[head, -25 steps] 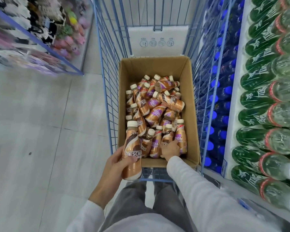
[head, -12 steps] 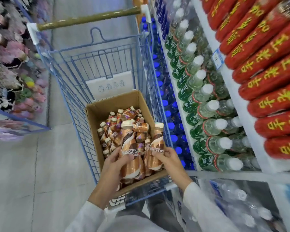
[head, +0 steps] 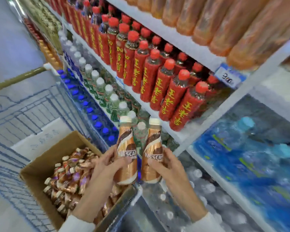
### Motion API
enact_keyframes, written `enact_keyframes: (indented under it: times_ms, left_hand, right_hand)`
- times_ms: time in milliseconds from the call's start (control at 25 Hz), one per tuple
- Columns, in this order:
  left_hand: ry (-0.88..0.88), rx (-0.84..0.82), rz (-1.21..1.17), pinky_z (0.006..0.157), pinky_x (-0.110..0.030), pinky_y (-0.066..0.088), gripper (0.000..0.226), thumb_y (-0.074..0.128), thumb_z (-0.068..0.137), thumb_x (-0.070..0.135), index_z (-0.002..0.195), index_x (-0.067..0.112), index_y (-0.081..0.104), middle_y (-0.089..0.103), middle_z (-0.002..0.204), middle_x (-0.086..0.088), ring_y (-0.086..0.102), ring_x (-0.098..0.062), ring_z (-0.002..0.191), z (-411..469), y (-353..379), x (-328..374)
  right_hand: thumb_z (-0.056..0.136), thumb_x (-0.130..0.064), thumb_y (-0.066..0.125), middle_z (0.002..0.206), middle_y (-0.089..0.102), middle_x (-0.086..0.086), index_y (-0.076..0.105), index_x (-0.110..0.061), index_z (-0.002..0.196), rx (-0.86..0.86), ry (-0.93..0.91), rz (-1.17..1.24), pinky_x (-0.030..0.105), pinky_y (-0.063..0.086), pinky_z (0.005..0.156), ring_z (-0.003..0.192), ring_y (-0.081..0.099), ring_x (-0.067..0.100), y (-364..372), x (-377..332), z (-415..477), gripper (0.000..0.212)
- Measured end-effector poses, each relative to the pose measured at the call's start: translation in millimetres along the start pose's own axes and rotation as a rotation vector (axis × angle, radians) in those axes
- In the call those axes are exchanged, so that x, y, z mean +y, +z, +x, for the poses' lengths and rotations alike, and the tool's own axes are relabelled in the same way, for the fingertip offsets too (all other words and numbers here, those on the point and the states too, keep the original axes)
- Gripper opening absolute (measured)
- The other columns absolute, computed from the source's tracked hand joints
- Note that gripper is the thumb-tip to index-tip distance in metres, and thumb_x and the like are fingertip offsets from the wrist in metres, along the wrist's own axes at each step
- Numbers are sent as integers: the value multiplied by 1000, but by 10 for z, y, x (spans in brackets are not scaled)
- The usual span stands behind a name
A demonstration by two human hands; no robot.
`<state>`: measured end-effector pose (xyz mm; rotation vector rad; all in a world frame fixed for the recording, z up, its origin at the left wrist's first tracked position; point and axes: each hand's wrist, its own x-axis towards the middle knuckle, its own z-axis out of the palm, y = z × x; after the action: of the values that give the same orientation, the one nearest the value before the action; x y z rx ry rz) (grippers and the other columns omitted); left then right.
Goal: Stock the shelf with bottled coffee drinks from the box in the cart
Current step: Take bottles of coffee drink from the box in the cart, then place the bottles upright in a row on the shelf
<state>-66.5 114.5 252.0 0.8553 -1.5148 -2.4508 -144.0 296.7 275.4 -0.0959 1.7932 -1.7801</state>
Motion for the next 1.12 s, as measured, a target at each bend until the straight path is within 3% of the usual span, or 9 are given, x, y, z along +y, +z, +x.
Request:
enact_keyframes:
  times_ms: [160, 440, 600, 720, 840, 960, 1040, 1120]
  left_hand:
    - [14, -214, 120, 77, -43, 59, 62, 90, 52, 35, 112, 26, 76, 77, 110, -9, 75, -30, 94, -148, 920, -26]
    - [76, -424, 222, 81, -43, 57, 54, 88, 49, 35, 102, 26, 79, 78, 103, -10, 75, -29, 90, -666, 2462, -228]
    - [109, -570, 221, 73, -38, 57, 53, 87, 52, 35, 102, 20, 78, 77, 98, -11, 73, -26, 85, -939, 3172, -356]
    - [202, -636, 199, 69, -33, 58, 50, 86, 52, 33, 101, 22, 79, 77, 95, -7, 73, -21, 82, -1093, 3751, -312]
    - [369, -685, 220, 73, -34, 59, 48, 86, 57, 34, 103, 24, 78, 77, 96, -5, 72, -21, 84, -1161, 4324, -159]
    - [520, -698, 229, 72, -25, 57, 46, 85, 60, 33, 104, 25, 76, 77, 93, 6, 71, -12, 84, -1163, 4805, -50]
    - [599, -713, 272, 74, -20, 57, 48, 88, 68, 22, 113, 21, 73, 76, 96, 11, 71, -5, 86, -1128, 5021, -45]
    - [634, -719, 307, 85, -27, 60, 53, 89, 73, 11, 121, 19, 69, 75, 109, 9, 72, -9, 97, -1073, 5161, -76]
  right_hand:
    - [88, -6, 74, 108, 78, -2, 66, -16, 121, 186, -109, 77, 16, 55, 76, 97, 73, 9, -796, -295, -597, 35]
    - [87, -11, 75, 103, 78, -2, 69, -18, 115, 413, -252, 138, 14, 54, 69, 92, 74, 9, -2017, -660, -1687, 29]
    - [77, -20, 81, 99, 79, -3, 69, -23, 114, 513, -340, 136, 14, 54, 66, 88, 75, 10, -2607, -804, -2217, 39]
    - [64, -25, 91, 101, 79, -2, 69, -23, 113, 590, -431, 149, 15, 55, 65, 88, 75, 10, -2996, -998, -2502, 54]
    - [72, -23, 87, 101, 79, -4, 67, -26, 115, 690, -529, 109, 14, 54, 65, 88, 75, 11, -3352, -1224, -2617, 47]
    - [81, -23, 83, 101, 77, -10, 63, -32, 115, 811, -615, 9, 13, 53, 66, 88, 74, 6, -3641, -1415, -2601, 40]
    - [82, -22, 83, 102, 76, -12, 58, -37, 114, 872, -633, -48, 16, 54, 68, 89, 72, 3, -3768, -1470, -2533, 42]
    - [82, -24, 83, 107, 73, -13, 54, -38, 116, 920, -621, -91, 21, 56, 73, 93, 71, 3, -3879, -1463, -2469, 47]
